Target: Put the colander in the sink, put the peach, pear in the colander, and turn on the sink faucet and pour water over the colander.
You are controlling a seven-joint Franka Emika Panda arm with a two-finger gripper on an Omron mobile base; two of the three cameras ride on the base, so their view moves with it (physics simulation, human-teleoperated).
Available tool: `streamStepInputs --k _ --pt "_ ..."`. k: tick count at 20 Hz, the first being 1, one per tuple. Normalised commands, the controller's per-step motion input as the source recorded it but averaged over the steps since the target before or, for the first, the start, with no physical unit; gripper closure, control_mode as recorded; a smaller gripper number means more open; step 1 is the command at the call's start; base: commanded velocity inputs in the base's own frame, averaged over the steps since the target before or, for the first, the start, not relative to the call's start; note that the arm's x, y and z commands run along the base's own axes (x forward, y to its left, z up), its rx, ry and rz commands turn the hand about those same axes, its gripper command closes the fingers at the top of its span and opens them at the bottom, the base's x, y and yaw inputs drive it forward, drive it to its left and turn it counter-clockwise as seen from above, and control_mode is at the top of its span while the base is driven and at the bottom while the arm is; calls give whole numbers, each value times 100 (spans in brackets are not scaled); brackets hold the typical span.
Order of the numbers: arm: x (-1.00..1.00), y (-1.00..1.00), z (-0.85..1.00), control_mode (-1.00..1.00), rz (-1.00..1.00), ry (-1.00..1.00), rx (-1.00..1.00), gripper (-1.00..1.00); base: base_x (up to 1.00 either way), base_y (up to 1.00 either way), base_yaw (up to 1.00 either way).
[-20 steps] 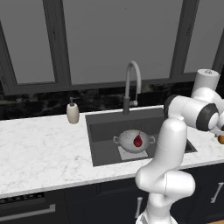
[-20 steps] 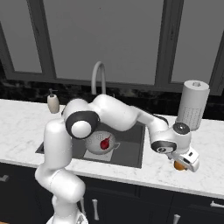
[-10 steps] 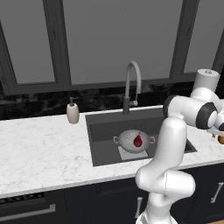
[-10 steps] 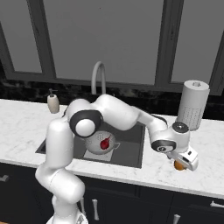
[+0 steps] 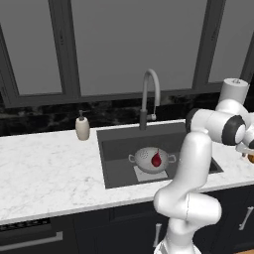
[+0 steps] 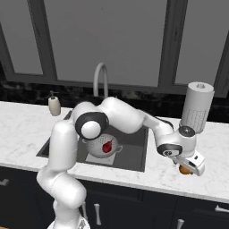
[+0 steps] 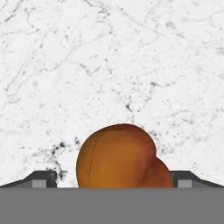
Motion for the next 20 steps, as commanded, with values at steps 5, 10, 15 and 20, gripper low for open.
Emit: streamStepInputs --k 5,10,15,20 --pt "0 0 -16 -100 0 5 0 100 0 0 0" --pt "3 0 -4 -100 0 1 0 100 0 0 0" --pt "0 0 1 -100 0 0 0 100 0 0 0" --pt "-8 14 25 -100 -2 0 0 100 0 0 0"
